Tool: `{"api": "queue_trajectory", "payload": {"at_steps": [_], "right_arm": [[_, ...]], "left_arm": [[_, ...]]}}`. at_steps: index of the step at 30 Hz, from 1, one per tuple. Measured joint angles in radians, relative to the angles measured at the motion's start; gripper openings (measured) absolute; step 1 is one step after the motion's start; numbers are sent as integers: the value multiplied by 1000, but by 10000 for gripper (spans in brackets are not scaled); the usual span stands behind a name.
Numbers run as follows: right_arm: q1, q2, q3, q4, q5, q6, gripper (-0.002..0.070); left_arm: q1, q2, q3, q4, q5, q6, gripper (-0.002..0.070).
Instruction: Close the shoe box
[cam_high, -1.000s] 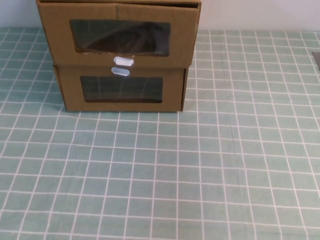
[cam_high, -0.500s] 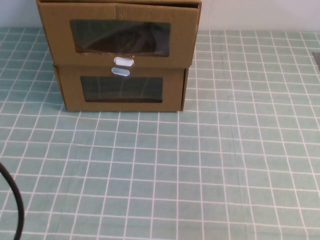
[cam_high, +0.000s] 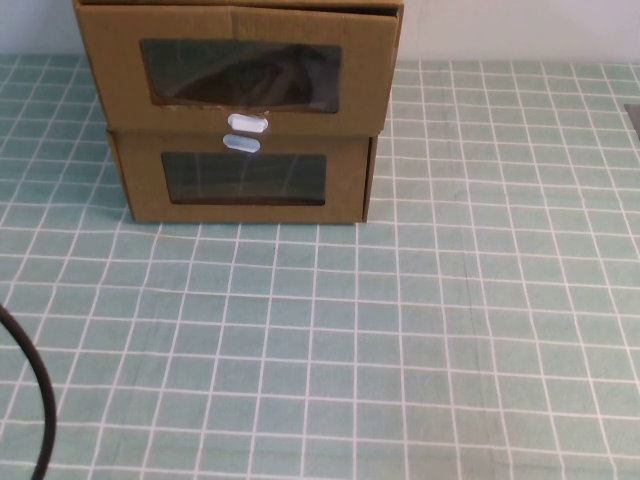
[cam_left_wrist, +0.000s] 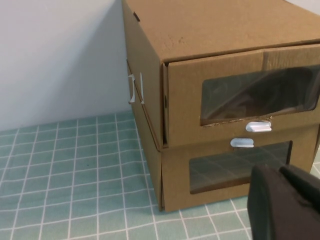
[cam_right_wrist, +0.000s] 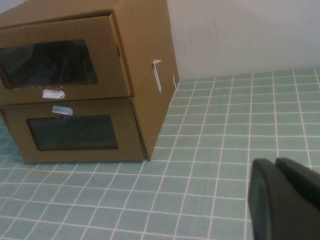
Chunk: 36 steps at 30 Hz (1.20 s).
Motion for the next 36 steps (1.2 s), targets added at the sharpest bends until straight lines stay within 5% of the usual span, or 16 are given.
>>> {"api": "queue_trajectory", "payload": {"at_steps": [26,36], "right_arm": [[0,0,0,0,0,0,-13],[0,0,0,0,0,0,-13]], "left_arm": [[-2,-9,10,9,-3,0,-5],[-33,-304,332,46,-131,0,-5]]}}
